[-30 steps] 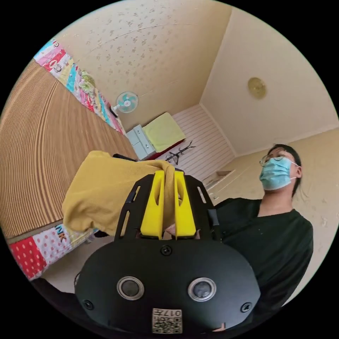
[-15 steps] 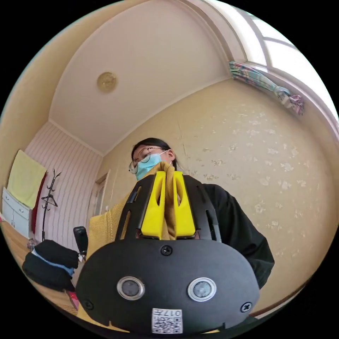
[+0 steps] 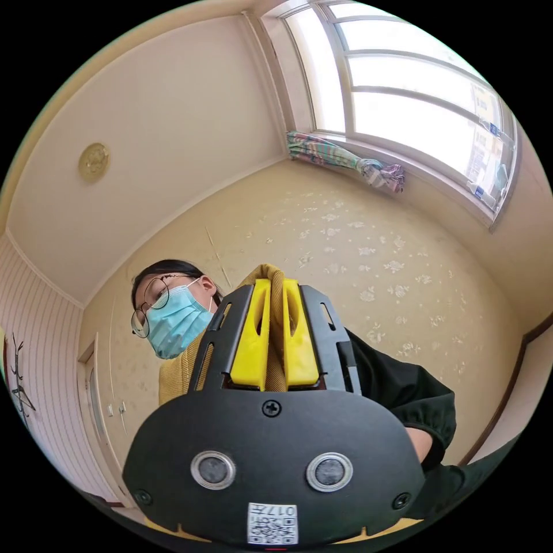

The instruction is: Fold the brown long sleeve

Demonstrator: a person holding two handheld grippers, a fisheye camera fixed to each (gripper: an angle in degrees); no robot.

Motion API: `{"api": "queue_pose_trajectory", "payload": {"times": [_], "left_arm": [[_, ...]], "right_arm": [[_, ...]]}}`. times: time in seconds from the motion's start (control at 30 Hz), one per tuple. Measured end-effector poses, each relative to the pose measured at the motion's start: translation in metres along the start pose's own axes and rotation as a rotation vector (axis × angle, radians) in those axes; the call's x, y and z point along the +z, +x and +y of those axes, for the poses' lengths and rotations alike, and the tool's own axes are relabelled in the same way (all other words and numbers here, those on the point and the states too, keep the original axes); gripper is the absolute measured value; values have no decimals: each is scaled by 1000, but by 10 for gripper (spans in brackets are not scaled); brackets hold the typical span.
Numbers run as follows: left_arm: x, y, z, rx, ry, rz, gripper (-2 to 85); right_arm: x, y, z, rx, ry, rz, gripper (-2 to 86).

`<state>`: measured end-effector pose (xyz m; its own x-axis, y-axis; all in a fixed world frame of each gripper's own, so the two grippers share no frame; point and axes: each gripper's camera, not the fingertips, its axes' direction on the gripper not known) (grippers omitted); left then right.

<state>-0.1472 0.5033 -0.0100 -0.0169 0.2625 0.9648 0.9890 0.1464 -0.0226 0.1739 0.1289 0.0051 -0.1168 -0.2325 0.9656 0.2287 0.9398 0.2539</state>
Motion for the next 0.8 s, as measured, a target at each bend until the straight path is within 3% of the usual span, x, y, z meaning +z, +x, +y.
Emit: {"api": "queue_pose_trajectory", "payload": {"times": [0.13,0.2,0.43,0.6,0.7,0.77,0.8], "left_arm": [[-1,14,7,40,44,4,39],[-4,8,15,33,66,11,39],[-14,-32,36,11,89,6,37],[-19,-60,47,5,77,-35,36],[-13,-61,28,-27,-46,-208,35],[-3,-51,8,-78,-189,-403,34],[7,-43,-3,-126,-301,-588,34]], "right_arm": [[-16,32,-2,22,66,-332,148],[-17,45,-1,40,99,-389,150],[35,48,-4,105,0,-331,101],[29,38,-11,167,160,-252,34],[-14,39,-17,226,311,-132,21],[-52,33,-23,272,420,-30,16],[-81,18,-29,259,503,42,14]]}}
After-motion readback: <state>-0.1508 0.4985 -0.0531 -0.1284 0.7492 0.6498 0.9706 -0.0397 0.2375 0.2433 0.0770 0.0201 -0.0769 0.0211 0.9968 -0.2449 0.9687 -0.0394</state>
